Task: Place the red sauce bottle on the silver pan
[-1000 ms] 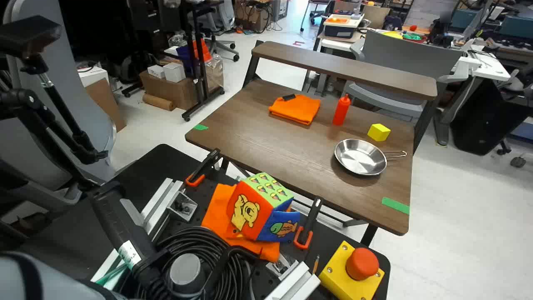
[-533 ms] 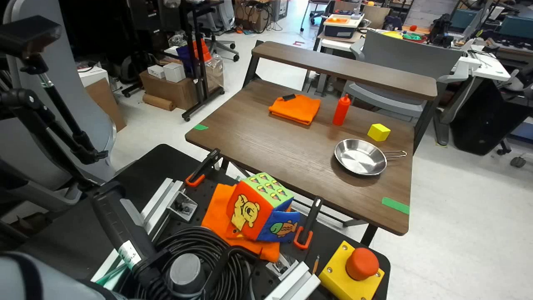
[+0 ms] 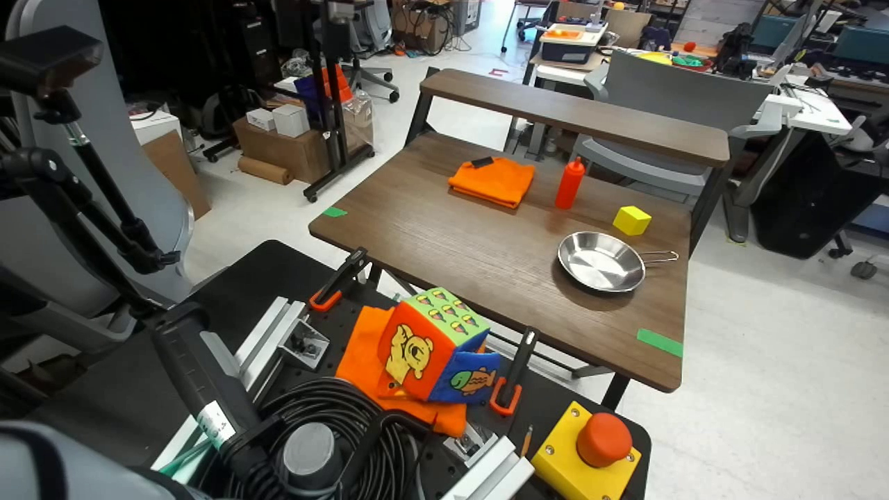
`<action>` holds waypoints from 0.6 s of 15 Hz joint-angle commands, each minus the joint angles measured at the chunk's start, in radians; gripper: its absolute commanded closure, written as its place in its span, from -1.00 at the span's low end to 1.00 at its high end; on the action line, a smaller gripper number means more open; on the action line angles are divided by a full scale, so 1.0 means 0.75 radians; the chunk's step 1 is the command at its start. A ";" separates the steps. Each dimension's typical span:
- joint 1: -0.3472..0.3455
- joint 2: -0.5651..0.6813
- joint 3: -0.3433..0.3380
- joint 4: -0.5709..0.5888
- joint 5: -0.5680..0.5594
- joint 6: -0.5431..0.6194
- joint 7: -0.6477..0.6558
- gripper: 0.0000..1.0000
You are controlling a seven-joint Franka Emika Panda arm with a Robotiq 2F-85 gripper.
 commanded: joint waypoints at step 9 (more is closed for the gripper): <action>-0.109 0.654 -0.352 0.476 0.006 0.439 -0.168 -1.00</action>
